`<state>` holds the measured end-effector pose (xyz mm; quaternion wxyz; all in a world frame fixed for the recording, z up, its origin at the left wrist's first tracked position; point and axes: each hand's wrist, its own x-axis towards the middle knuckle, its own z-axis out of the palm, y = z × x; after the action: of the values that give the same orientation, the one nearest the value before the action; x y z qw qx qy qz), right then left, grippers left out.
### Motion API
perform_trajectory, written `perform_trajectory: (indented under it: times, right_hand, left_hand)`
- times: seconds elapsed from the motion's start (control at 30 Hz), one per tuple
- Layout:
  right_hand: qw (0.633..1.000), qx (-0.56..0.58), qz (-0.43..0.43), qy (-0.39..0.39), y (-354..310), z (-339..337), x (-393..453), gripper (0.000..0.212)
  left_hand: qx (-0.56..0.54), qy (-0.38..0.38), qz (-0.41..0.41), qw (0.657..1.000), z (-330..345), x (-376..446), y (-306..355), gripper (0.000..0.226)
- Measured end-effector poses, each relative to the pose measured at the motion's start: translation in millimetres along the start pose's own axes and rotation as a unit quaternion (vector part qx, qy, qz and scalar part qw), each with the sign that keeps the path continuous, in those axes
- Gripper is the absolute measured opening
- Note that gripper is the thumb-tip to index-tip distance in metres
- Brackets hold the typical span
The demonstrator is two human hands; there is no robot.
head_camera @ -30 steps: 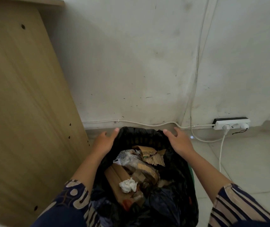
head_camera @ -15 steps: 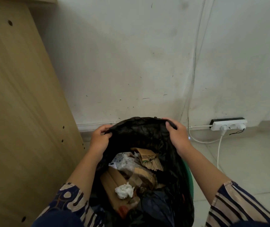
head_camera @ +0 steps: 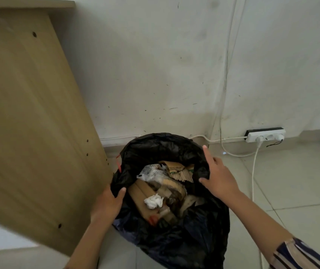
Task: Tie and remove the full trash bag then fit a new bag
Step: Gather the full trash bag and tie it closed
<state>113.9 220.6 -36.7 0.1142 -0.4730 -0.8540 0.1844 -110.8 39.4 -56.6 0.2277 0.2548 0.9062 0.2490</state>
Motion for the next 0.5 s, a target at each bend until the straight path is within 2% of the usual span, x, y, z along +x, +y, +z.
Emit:
perform_trajectory:
  times: [0.1,0.17,0.27,0.33,0.4,0.43,0.5]
  right_hand:
    - [0.992,0.116,0.003,0.056,-5,-15,-7,0.066]
    - [0.971,0.216,-0.012,0.099,-10,-30,-14,0.063]
    - [0.954,0.278,0.029,0.110,-12,-43,-27,0.079]
    - [0.964,0.233,0.113,0.050,-11,-39,-41,0.099]
    - [0.963,0.203,0.177,-0.017,-11,-25,-58,0.108]
    - [0.961,0.204,0.184,-0.034,-12,-18,-65,0.106]
    - [0.964,0.203,0.173,-0.018,-13,-11,-74,0.084]
  left_hand:
    - [-0.012,0.067,0.018,0.998,-13,-15,3,0.017]
    - [-0.024,0.094,0.027,0.995,-25,-21,5,0.007]
    - [-0.119,0.096,0.032,0.988,-36,-30,9,0.023]
    - [-0.152,0.071,0.000,0.986,-39,-36,8,0.053]
    - [-0.141,0.017,-0.027,0.989,-36,-42,3,0.068]
    - [-0.147,-0.005,-0.031,0.989,-33,-44,1,0.066]
    - [-0.150,-0.011,-0.012,0.989,-29,-49,1,0.046]
